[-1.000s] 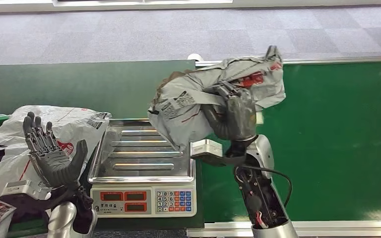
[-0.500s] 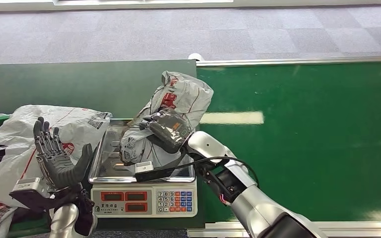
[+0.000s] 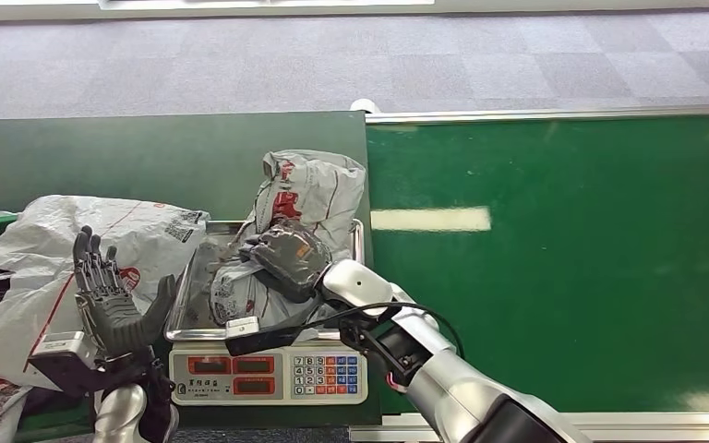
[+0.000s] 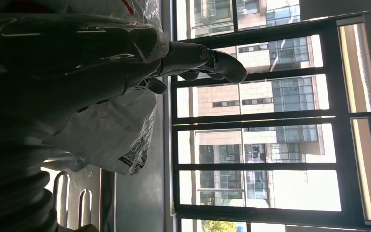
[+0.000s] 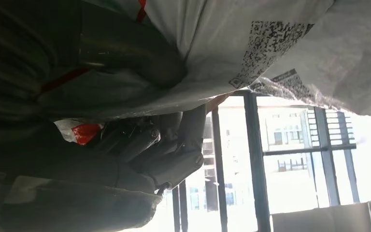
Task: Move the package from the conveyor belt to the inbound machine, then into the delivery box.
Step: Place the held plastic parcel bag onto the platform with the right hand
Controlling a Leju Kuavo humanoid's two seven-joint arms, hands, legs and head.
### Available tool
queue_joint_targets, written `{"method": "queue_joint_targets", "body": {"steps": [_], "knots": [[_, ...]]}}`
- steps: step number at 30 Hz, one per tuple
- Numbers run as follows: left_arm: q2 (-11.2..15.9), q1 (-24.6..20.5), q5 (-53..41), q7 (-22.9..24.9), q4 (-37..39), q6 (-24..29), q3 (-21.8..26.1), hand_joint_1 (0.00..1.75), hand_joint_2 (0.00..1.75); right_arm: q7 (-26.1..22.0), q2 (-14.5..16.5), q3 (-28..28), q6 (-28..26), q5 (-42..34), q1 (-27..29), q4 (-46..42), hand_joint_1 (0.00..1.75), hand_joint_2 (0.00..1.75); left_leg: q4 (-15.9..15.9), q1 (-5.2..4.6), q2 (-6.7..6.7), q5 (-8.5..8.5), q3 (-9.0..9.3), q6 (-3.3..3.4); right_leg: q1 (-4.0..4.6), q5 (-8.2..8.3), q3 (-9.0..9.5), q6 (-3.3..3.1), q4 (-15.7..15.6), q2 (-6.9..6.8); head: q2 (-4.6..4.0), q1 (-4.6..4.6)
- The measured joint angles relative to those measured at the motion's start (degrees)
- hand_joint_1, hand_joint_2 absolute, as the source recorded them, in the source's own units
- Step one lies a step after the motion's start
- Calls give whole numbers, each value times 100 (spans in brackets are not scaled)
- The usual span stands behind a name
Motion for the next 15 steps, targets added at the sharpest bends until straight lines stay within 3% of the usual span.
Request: {"method": "queue_joint_targets", "body": {"steps": [7,15], "knots": [[20,-21,14,0,135,44,0,0,175,185,110,34,-246,-56,44,198,175,175,0,1,1,0,1,0,1,0,-2,0,0,0,0,-1],[27,-76,14,0,209,38,3,0,175,9,124,32,-174,-380,120,303,175,175,0,0,1,0,0,0,0,0,-1,0,0,0,0,1]]}}
